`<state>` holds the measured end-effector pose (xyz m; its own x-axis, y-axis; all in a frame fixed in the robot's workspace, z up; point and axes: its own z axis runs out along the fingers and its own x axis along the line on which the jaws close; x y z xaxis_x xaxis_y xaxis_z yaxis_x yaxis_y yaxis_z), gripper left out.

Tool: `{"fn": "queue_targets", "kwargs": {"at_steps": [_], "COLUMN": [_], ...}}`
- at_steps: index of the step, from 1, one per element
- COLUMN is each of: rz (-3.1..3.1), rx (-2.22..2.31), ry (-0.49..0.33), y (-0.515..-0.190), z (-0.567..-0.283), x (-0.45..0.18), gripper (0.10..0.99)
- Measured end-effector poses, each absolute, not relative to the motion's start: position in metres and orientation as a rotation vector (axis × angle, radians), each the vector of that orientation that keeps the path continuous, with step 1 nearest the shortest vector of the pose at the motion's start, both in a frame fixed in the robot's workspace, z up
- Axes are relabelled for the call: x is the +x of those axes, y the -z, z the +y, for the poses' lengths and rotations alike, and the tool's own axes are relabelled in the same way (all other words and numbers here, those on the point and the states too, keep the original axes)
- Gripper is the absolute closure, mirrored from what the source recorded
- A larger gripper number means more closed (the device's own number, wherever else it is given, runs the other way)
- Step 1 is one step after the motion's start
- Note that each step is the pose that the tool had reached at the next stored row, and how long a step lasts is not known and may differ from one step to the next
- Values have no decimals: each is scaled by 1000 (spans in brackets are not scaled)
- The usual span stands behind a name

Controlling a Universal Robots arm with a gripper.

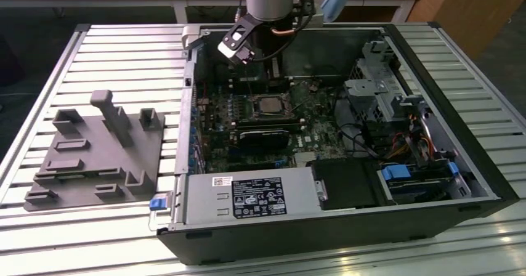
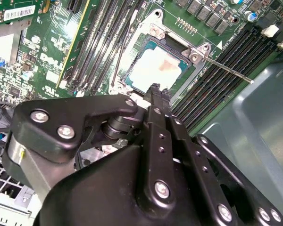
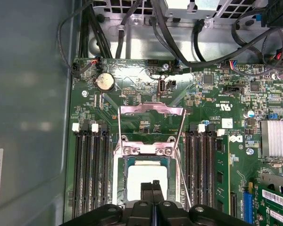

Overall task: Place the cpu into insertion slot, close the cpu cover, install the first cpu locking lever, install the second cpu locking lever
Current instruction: 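Place the cpu into insertion slot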

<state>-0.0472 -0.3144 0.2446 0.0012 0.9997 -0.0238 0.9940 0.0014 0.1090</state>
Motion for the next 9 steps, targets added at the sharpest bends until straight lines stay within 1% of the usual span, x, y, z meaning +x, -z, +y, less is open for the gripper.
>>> {"fn": "queue_targets", "kwargs": {"at_steps": [9], "rz": [2154], "rx": [2154], "ry": [-92], "y": [-246], "z": [-314], "x": [-44], "gripper": [980]}}
